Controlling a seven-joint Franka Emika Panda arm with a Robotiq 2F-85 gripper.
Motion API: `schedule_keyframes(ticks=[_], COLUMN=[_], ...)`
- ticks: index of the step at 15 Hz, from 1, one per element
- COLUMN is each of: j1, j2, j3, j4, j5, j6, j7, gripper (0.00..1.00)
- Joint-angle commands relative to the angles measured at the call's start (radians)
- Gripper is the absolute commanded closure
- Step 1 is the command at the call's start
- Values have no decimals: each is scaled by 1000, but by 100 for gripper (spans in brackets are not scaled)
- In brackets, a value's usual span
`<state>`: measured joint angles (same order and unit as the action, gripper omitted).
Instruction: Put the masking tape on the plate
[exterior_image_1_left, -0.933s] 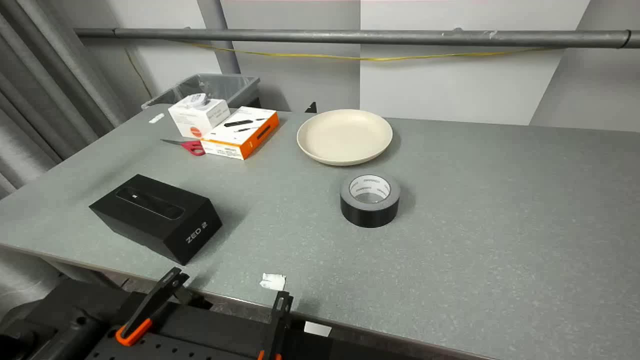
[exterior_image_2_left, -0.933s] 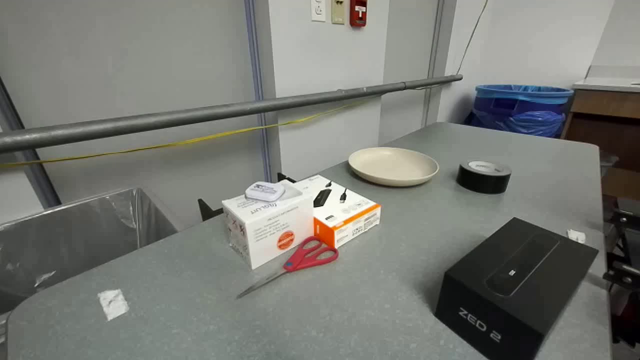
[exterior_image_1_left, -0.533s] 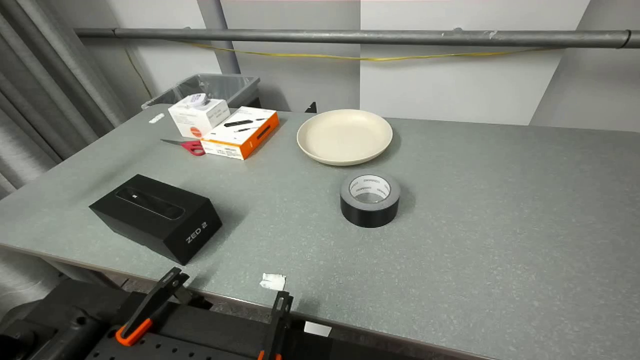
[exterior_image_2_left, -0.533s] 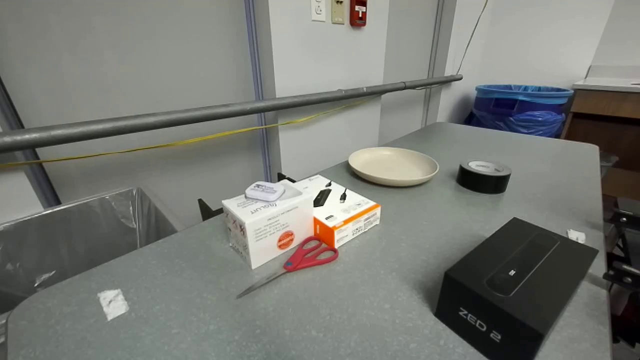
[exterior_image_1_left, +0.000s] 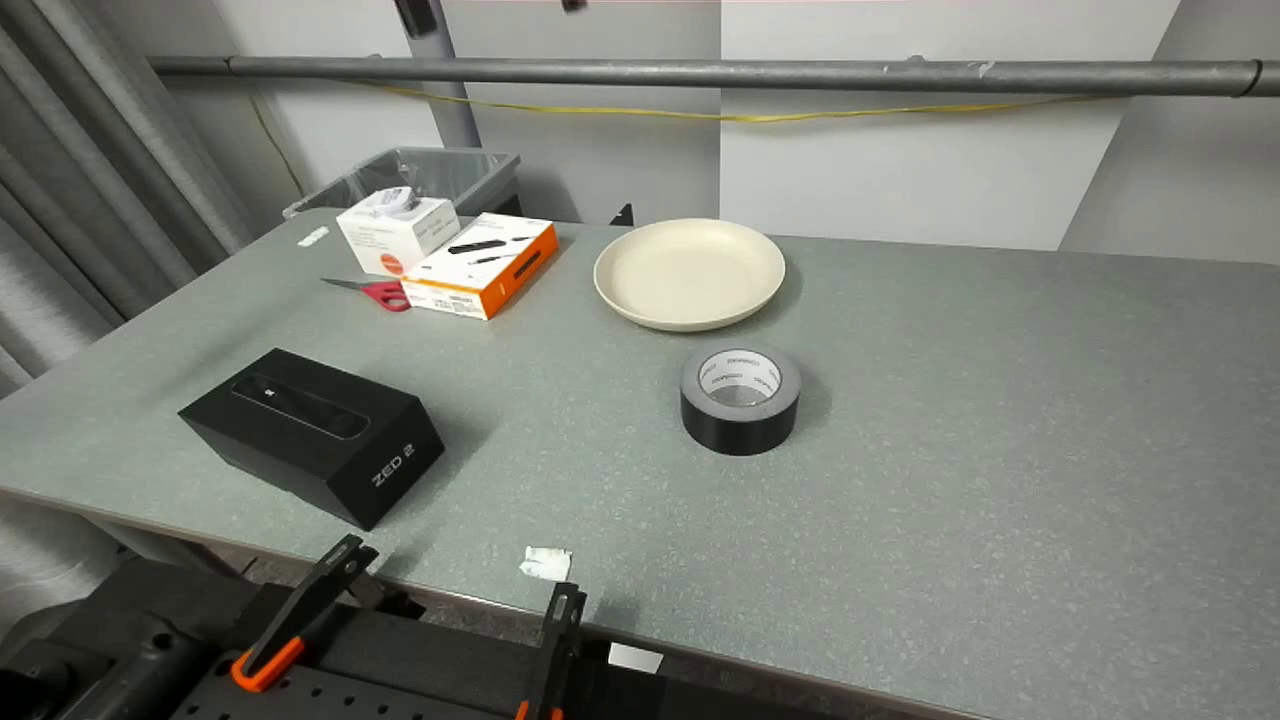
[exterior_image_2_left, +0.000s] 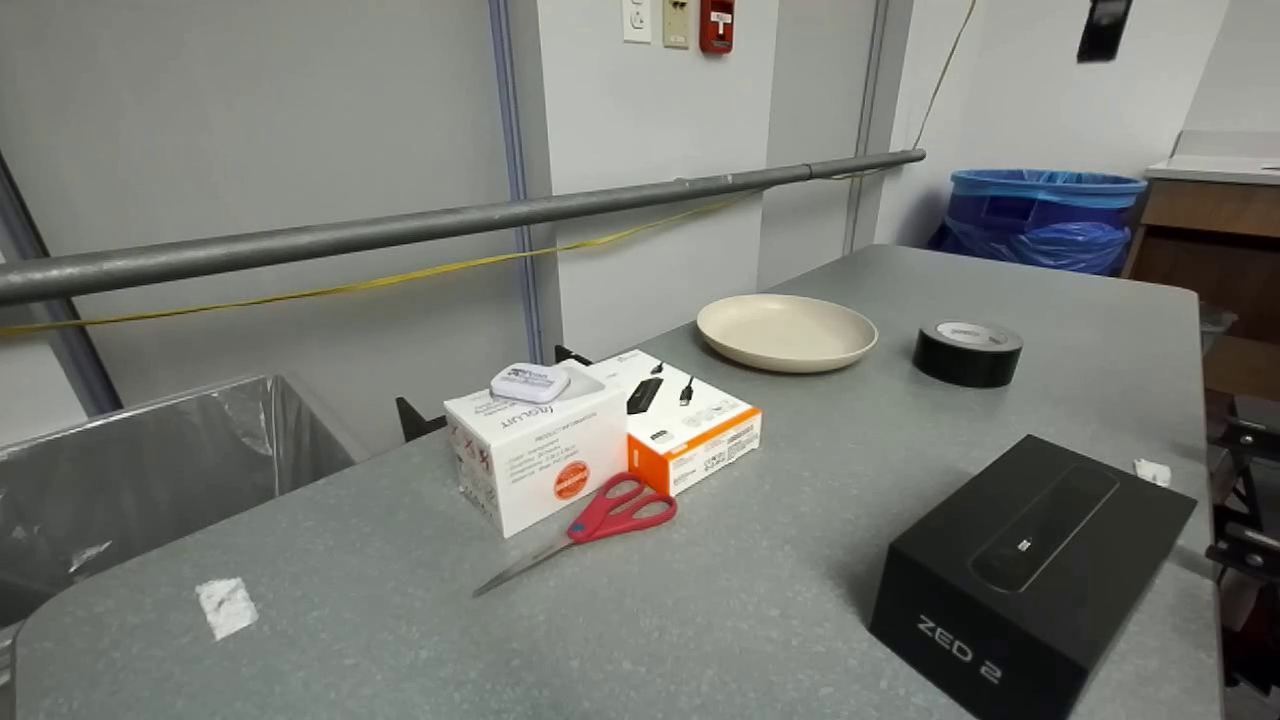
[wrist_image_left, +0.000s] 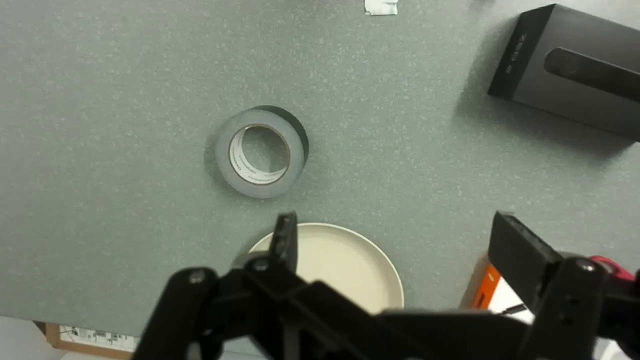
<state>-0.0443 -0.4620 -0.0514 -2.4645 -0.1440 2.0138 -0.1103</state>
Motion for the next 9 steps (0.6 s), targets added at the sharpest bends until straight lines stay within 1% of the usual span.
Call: schedule_keyframes(ticks=[1, 3, 4, 5, 6, 9], j1=[-65, -109, -128, -134, -110, -124], j2=[84, 165, 198, 233, 167, 227], j3=[-20, -30, -31, -38, -36, -45], j4=[-135, -163, -164, -145, -170, -159], j5=[-107, -161, -182, -173, -143, -145], j6=[269, 388, 416, 397, 368, 383], j7=[54, 100, 123, 125, 85, 92], gripper=[0, 0, 0, 0, 0, 0])
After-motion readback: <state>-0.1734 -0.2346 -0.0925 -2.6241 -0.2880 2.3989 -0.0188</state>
